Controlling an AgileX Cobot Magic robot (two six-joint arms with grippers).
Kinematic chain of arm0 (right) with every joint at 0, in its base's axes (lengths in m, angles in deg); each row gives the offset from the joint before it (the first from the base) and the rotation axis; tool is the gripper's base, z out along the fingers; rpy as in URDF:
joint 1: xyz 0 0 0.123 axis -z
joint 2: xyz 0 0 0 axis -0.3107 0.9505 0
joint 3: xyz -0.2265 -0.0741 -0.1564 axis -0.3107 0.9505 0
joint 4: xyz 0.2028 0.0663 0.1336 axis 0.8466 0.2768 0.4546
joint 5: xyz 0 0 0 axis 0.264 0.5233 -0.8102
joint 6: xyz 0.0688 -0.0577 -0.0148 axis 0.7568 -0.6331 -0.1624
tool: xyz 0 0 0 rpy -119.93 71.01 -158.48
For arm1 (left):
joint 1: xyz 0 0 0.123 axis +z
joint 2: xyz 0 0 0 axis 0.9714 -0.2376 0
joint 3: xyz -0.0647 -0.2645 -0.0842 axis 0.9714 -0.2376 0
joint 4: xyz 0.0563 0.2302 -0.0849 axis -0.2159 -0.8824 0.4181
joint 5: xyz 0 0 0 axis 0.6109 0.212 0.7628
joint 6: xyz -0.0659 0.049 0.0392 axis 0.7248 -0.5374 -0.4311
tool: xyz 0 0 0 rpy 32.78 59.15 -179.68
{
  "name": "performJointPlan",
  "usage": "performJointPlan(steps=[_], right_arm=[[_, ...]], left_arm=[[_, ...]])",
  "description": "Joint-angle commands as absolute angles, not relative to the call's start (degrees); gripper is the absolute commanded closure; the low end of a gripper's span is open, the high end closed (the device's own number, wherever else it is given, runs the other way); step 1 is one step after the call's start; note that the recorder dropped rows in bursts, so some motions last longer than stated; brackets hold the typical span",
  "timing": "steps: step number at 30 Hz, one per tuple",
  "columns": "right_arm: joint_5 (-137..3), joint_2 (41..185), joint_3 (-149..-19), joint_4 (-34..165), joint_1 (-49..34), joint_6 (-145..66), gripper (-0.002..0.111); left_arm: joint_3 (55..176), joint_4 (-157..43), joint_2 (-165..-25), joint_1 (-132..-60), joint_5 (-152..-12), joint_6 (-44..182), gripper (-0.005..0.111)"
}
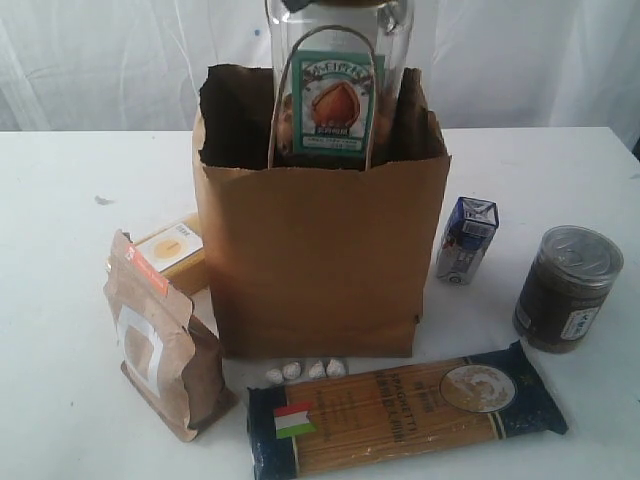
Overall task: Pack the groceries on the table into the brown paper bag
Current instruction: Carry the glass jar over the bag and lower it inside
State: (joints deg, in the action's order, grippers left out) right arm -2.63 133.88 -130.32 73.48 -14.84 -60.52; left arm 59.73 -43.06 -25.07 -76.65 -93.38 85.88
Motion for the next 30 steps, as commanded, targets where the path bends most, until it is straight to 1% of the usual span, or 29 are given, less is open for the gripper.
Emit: performJointPlan(steps=[1,5,16,23,26,30], right_arm=[[-2.9,136.5,-131.1,72.9,-15.6,-60.8,0.108],[0.1,141.1,-131.1,72.0,-15.6,-60.6,0.108],[1.3,148.5,-130.9,72.1,-16.2,-59.4,0.108],[3.0,150.9,-130.9,72.6,-16.2,-59.0,0.108],[3.0,151.6,-130.9,72.6,-16.2,-59.0,0.099],[3.0,152.4,-130.9,72.9,-16.2,-58.9,0.078]], left_arm=[[59.4,-42.6,-25.0,-77.0,-93.3,85.9,0.106],[59.4,-42.6,-25.0,-77.0,-93.3,85.9,0.106],[59.4,-42.6,-25.0,-77.0,-93.3,85.9,0.106],[59.4,-42.6,-25.0,-77.0,-93.3,85.9,0.106],[59.4,-42.6,-25.0,-77.0,-93.3,85.9,0.106],[59.4,-42.6,-25.0,-77.0,-93.3,85.9,0.106]])
